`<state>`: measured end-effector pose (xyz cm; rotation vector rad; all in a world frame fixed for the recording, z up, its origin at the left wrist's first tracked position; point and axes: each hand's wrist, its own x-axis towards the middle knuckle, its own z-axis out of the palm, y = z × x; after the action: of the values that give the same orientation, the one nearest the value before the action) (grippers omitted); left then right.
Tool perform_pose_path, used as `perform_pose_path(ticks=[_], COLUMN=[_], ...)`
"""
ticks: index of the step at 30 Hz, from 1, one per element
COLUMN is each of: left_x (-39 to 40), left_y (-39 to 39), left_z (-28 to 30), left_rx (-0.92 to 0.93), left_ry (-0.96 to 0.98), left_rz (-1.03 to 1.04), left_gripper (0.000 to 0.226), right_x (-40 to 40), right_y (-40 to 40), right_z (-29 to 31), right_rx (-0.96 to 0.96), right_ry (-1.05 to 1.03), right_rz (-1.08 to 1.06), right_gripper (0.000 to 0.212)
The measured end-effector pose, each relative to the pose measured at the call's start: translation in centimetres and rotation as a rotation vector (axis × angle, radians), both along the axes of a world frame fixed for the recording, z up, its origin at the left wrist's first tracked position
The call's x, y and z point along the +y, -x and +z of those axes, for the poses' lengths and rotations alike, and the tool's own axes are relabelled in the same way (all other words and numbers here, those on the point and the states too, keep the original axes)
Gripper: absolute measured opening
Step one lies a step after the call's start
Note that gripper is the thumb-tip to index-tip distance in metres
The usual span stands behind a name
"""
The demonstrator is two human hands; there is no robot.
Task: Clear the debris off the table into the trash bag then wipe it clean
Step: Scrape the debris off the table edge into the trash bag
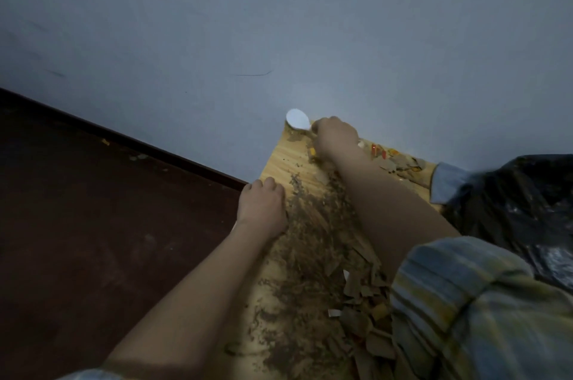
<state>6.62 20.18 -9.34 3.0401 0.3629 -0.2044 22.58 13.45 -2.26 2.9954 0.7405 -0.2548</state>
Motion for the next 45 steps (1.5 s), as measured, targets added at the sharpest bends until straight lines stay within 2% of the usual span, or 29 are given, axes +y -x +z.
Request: perform_pose_path(ticks=[6,8,11,15,20,25,29,34,37,40,45], left_x=[0.2,0.0,0.0,0.2,-0.1,0.1,0.1,-0.3,-0.4,-0.4,-0.6], left_y=[0.0,0.0,0.0,-0.1,0.0,0.2,0.2,0.4,0.3,0.4,0.5], left_z=[-0.3,-0.2,0.0,0.5,0.8,0.9,0.9,0.7,0.7,0.7,0.5], left_rx=[-0.033,-0.011,-0.001,0.012,0.03,0.064,0.076,0.082,0.088,0.093,0.094], left_ry=[0.001,-0.004,0.005,0.039,0.043,0.049,0.072,0.052,0.024,0.015,-0.007], left_rz=[-0.003,-0.014,-0.008,0.003,0.001,0.002,0.025,0.033,0.029,0.03,0.038], left_gripper=[0.041,0.044,0.043,0.042,0.043,0.045,0.044,0.046,0.048,0.047,0.045], right_x=[-4.3,-5.9,-6.4,-7.2,-9.9,-8.9,-7.6,-10.3,-12.9,-13.4,-14.3], right_y=[-0.8,-0.7,0.4,2.6,4.5,5.6,6.8,7.4,7.2,7.4,9.0], right_z=[4.2,5.3,4.6,2.8,3.7,4.0,2.9,4.1,5.1,4.5,3.0], right_rx=[0.083,0.062,0.009,0.034,0.048,-0.014,0.031,0.104,0.13,0.064,0.073], right_ry=[0.126,0.075,0.011,0.06,0.16,0.055,0.044,0.121,0.048,0.0,0.043], right_rz=[-0.017,-0.045,-0.092,-0.097,-0.063,-0.069,0.01,0.059,0.0,-0.072,-0.073], right_gripper=[0.025,0.028,0.033,0.031,0.028,0.028,0.041,0.032,0.033,0.035,0.034])
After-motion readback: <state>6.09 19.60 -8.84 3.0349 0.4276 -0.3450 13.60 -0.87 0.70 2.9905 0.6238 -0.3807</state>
